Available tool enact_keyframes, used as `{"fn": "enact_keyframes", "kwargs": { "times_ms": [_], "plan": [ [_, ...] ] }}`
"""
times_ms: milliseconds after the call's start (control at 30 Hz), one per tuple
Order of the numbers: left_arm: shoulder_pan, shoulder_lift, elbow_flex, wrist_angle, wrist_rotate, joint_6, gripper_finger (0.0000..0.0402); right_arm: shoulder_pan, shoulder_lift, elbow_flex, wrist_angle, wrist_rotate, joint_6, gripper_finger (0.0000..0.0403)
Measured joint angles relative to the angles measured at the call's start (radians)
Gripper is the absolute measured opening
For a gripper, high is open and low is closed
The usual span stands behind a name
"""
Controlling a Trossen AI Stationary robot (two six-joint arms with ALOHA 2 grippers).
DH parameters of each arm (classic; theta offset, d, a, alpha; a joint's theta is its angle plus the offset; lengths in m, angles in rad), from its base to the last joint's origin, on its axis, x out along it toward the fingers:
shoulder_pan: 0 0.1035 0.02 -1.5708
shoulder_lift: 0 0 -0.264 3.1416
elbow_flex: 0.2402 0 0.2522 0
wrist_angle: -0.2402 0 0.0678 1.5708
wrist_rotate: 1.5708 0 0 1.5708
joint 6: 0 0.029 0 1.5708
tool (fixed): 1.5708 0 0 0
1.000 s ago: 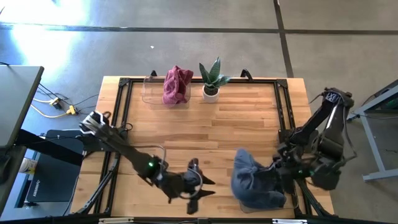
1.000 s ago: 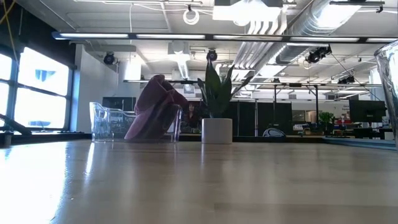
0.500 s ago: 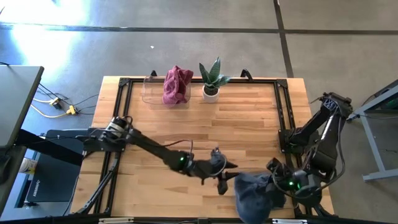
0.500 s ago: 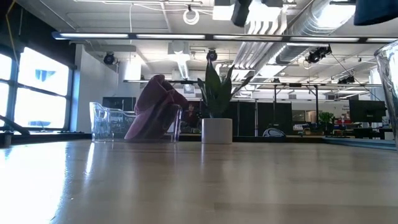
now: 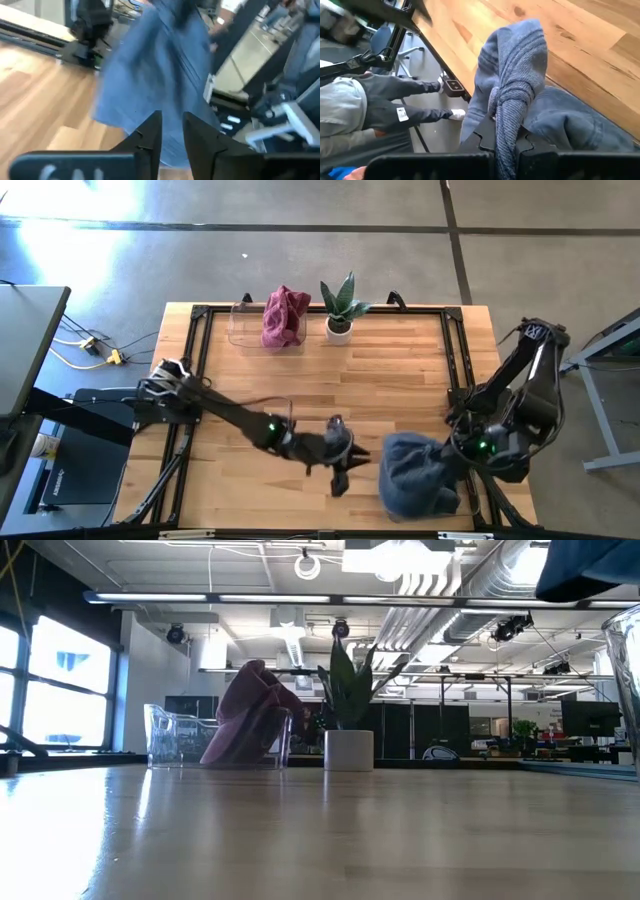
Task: Pick & Place hat
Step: Put the blue cap into the bottom transparent bin
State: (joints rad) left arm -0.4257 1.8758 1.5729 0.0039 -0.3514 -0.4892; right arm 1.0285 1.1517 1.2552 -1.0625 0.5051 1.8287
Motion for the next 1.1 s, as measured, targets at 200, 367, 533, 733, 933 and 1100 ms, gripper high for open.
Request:
{"fn": "enact_keyframes", "kwargs": {
  "times_ms": [200, 367, 533, 733, 933, 1100],
  "plan": [
    [0.008, 0.101, -0.002, 0.125, -0.105, 0.002, 0.0033, 0.035, -0.006, 0.0, -0.017, -0.025, 0.004, 0.0],
    [0.047, 0.203, 0.022, 0.296, -0.048, -0.02, 0.0009, 0.069, 0.024, 0.0, -0.017, -0.076, 0.043, 0.0],
    [0.097, 0.321, 0.152, 0.301, 0.05, -0.004, 0.0001, 0.082, 0.025, 0.0, -0.021, -0.093, 0.059, 0.0],
    [0.139, 0.452, 0.389, 0.276, 0.136, 0.067, 0.0001, 0.082, 0.025, 0.0, -0.007, -0.115, 0.078, 0.0],
    [0.183, 0.523, 0.591, 0.116, 0.202, 0.123, 0.0001, 0.103, 0.024, 0.0, -0.016, -0.169, 0.128, 0.0],
    [0.184, 0.505, 0.719, -0.253, 0.206, 0.211, 0.0, 0.123, 0.025, 0.0, -0.046, -0.216, 0.163, 0.0]
  ]
}}
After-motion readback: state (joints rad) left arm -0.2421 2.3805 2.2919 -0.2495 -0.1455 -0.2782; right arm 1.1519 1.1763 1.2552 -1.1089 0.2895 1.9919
